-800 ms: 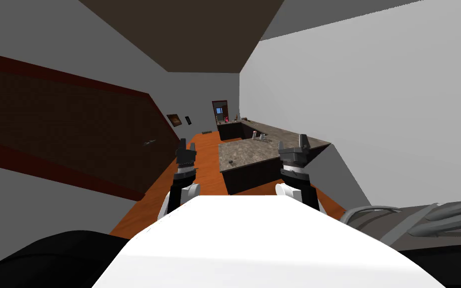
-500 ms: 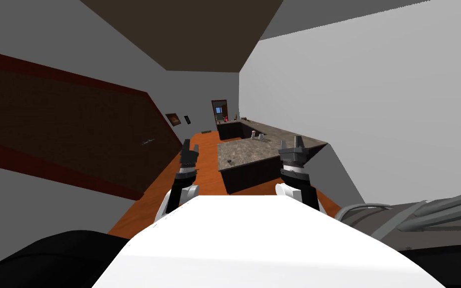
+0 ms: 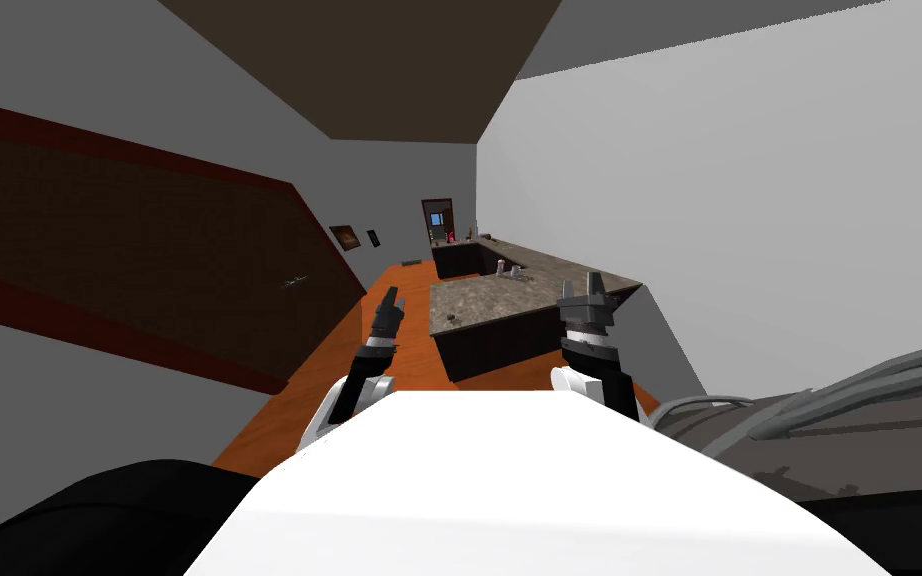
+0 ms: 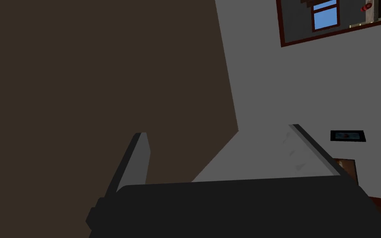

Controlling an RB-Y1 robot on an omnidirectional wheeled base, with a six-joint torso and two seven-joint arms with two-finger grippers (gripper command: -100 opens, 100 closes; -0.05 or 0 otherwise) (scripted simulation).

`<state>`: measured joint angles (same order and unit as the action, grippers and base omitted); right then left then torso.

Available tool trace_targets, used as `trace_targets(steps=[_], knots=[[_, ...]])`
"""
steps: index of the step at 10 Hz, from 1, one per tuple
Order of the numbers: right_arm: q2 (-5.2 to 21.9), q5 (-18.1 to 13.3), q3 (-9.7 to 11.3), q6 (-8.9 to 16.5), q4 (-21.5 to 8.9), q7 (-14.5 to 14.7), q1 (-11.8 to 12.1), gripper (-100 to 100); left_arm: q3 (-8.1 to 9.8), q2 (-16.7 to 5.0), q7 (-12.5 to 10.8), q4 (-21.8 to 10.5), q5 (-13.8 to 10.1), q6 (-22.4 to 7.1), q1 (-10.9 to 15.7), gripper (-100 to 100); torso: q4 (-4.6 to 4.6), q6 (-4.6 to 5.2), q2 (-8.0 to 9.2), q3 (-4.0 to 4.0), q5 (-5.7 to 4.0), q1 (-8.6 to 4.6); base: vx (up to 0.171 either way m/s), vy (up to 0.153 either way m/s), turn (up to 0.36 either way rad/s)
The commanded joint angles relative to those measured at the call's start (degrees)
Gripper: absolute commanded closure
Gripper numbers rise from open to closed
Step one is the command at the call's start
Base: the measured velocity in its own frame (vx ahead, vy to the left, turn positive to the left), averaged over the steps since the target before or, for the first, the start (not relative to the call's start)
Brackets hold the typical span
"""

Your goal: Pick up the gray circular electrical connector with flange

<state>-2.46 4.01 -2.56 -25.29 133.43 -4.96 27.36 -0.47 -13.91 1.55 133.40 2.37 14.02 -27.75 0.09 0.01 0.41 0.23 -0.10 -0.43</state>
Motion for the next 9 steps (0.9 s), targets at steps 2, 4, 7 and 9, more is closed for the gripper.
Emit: trace_targets(steps=[2,4,7,9], knots=[[0.0,0.0,0.0,0.0,0.0,0.0,0.0,0,-0.58,-4.6,0.9,-1.0,0.1,-4.1,-1.2,-100,0.01,0.00,0.05,0.03,-0.01,-0.04,-0.113,-0.132,0.003],[0.0,0.0,0.0,0.0,0.0,0.0,0.0,0,-0.89,-6.8,1.3,-1.5,0.1,-5.5,-1.7,-100,-0.01,0.00,-0.09,-0.04,-0.01,0.02,-0.066,-0.090,0.003],[0.0,0.0,0.0,0.0,0.0,0.0,0.0,0,-1.50,-10.3,2.0,-2.4,0.3,-8.6,-2.6,-100,0.00,-0.01,-0.01,0.00,0.00,0.02,-0.093,-0.102,0.000],[0.0,0.0,0.0,0.0,0.0,0.0,0.0,0,-2.07,-13.8,2.7,-3.4,0.4,-11.8,-3.3,-100,-0.03,0.00,-0.15,-0.08,0.01,0.08,-0.074,-0.095,-0.016]])
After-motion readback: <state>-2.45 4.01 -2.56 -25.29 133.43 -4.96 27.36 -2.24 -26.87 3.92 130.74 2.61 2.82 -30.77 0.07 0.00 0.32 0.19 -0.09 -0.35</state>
